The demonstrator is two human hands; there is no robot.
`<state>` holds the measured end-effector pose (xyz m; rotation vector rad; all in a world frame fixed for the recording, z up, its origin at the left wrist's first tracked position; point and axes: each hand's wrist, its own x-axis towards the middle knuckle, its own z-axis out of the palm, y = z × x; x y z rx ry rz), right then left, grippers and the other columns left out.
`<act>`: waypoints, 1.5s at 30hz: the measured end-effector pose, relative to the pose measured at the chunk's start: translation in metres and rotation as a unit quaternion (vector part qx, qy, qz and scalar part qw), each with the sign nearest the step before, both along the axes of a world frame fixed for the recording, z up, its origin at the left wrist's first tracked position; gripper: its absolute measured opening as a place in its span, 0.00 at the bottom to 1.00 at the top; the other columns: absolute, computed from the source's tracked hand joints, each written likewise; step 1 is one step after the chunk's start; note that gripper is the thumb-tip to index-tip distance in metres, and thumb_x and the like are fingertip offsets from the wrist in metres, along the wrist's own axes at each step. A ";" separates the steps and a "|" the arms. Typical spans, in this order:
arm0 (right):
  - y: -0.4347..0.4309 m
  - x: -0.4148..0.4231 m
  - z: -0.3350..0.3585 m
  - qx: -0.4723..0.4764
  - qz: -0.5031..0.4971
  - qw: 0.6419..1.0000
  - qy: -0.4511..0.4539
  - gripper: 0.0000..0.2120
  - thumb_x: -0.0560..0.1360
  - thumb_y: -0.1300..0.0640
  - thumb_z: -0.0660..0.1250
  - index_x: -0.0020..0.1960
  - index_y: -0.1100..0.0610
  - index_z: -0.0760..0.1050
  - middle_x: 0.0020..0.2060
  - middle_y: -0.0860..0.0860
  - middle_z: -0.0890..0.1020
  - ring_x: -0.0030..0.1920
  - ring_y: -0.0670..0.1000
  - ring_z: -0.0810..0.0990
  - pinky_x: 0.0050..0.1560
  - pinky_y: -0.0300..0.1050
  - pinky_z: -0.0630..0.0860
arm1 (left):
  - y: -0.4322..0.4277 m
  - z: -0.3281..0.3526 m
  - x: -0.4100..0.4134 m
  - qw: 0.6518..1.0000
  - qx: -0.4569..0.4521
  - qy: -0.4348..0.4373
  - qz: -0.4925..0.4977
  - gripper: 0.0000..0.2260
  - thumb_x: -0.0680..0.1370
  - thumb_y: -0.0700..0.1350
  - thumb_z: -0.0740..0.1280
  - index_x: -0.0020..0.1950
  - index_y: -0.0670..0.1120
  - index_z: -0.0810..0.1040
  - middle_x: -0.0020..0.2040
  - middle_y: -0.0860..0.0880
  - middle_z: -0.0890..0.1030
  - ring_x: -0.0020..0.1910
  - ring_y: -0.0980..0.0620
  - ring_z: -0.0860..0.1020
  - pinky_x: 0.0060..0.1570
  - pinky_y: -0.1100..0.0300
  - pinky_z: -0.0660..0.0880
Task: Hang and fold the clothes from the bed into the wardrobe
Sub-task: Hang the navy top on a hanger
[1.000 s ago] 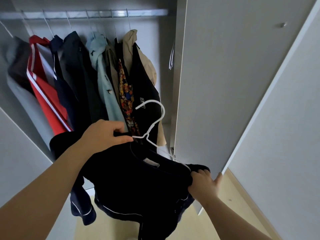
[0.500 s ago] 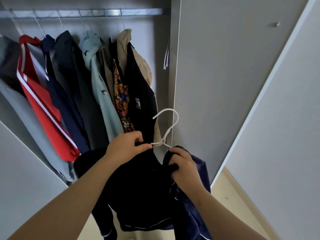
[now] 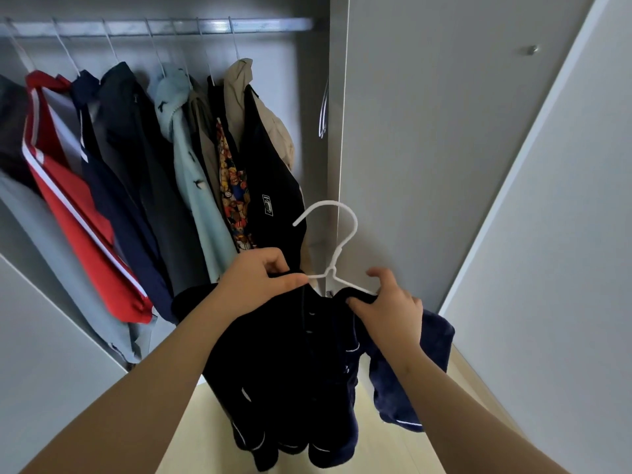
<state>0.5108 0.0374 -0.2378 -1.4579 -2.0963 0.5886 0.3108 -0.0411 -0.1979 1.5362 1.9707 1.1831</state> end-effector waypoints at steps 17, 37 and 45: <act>-0.006 -0.005 0.008 -0.115 -0.058 0.980 0.155 0.12 0.70 0.55 0.70 0.34 0.48 0.68 0.28 0.46 0.76 0.38 0.56 0.77 0.54 0.57 0.73 | -0.003 -0.004 -0.005 0.940 -0.049 0.323 -0.096 0.10 0.78 0.55 0.60 0.54 0.52 0.76 0.45 0.55 0.76 0.46 0.57 0.73 0.41 0.63 0.68; 0.006 0.025 0.006 -0.037 -0.110 0.993 0.014 0.17 0.69 0.66 0.58 0.54 0.50 0.69 0.46 0.45 0.73 0.55 0.53 0.69 0.63 0.50 0.56 | 0.010 0.008 0.011 0.988 -0.053 0.124 0.076 0.11 0.74 0.52 0.68 0.33 0.51 0.75 0.29 0.55 0.75 0.32 0.57 0.74 0.33 0.61 0.67; 0.008 0.019 0.009 -0.035 -0.051 0.998 -0.022 0.03 0.70 0.53 0.61 0.41 0.45 0.71 0.34 0.45 0.77 0.41 0.49 0.75 0.50 0.45 0.62 | 0.008 0.011 0.025 0.986 -0.050 0.125 0.096 0.13 0.73 0.52 0.68 0.30 0.53 0.73 0.27 0.55 0.74 0.31 0.59 0.73 0.31 0.62 0.65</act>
